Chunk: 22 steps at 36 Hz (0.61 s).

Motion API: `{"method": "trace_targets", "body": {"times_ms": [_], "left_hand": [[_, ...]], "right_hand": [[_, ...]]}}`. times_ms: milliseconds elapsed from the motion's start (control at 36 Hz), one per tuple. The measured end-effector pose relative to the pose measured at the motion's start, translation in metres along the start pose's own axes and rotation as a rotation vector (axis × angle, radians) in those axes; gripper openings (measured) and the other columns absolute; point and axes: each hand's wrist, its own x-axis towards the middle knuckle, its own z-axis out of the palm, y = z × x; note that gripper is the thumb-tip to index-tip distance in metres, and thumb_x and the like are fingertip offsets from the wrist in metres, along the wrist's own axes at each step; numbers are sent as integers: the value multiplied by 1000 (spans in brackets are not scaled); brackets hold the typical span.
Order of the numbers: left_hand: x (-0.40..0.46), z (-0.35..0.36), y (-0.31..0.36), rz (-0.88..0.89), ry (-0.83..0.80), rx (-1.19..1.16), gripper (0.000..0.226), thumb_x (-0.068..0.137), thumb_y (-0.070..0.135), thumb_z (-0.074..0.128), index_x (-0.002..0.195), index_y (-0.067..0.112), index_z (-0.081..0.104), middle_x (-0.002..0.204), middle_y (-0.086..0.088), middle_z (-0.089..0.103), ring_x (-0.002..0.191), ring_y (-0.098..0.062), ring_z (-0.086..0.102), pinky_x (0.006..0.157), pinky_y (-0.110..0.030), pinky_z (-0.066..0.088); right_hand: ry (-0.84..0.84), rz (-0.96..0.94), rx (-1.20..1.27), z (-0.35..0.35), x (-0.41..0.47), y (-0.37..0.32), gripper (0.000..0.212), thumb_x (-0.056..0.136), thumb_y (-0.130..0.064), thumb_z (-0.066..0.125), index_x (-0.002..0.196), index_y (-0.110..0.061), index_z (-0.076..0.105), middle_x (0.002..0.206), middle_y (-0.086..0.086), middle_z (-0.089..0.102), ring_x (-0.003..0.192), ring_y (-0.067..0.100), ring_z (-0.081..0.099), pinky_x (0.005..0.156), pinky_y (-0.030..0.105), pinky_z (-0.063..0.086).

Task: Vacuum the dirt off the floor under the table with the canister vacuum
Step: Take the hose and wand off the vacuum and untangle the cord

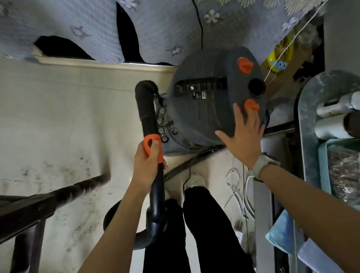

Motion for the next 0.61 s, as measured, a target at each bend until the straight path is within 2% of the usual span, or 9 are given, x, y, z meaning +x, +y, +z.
{"method": "trace_targets", "body": {"times_ms": [83, 194, 278, 333, 389, 444, 500, 556, 611], "left_hand": [[2, 13, 0, -53, 61, -105, 9, 98, 26, 47, 100, 17, 48, 76, -7, 48, 52, -17, 49, 57, -33, 50], [6, 26, -5, -95, 92, -152, 10, 98, 29, 47, 99, 19, 48, 71, -6, 48, 49, -17, 51, 59, -35, 50], [8, 34, -7, -80, 87, -124, 9, 99, 28, 46, 99, 19, 48, 72, -6, 47, 47, -14, 51, 61, -37, 49], [9, 39, -7, -47, 93, -60, 10, 99, 26, 46, 102, 17, 48, 71, -5, 48, 45, -13, 52, 61, -38, 50], [12, 44, -5, -19, 93, -11, 15, 98, 26, 47, 108, 14, 48, 69, -4, 49, 47, -16, 52, 60, -37, 50], [15, 50, -1, 1, 81, 19, 18, 98, 27, 48, 109, 13, 48, 69, -5, 49, 49, -19, 51, 58, -36, 49], [18, 55, 5, 16, 71, 46, 20, 98, 27, 47, 111, 12, 48, 70, -7, 50, 52, -19, 51, 58, -37, 50], [21, 59, 11, 28, 71, 63, 19, 99, 27, 46, 112, 13, 47, 74, -8, 51, 54, -20, 52, 59, -38, 52], [23, 62, 16, 43, 82, 75, 20, 99, 26, 46, 113, 12, 47, 74, -9, 52, 56, -22, 52, 62, -41, 53]], "right_hand": [[-119, 193, 48, 9, 20, 7, 99, 80, -63, 60, 153, -28, 3, 159, 16, -8, 144, 43, 2, 108, 69, 16], [-114, 165, -15, 18, 31, 9, 91, 86, -54, 58, 153, -26, 3, 156, 24, -15, 142, 48, 4, 110, 62, 20], [-122, 73, -107, 9, 37, 22, 80, 91, -54, 50, 153, -25, 10, 157, 23, -2, 139, 47, 16, 108, 61, 26], [-36, -20, -213, -2, 43, 32, 71, 92, -61, 39, 150, -22, 27, 151, 23, 26, 131, 46, 34, 100, 61, 33], [70, -92, -260, -11, 56, 36, 69, 88, -62, 34, 140, -17, 44, 135, 22, 49, 119, 45, 47, 88, 59, 41], [133, -198, -268, -18, 75, 33, 65, 87, -57, 38, 135, -14, 50, 131, 21, 53, 115, 44, 52, 84, 56, 44], [148, -382, -294, -21, 96, 25, 62, 88, -52, 41, 133, -11, 51, 134, 18, 53, 121, 39, 51, 91, 58, 42], [85, -563, -311, -20, 118, 14, 64, 89, -51, 40, 136, -9, 49, 138, 15, 52, 129, 34, 47, 102, 62, 32], [-27, -654, -327, -19, 137, 0, 65, 92, -49, 43, 141, -7, 42, 138, 14, 52, 135, 32, 41, 109, 62, 20]]}}
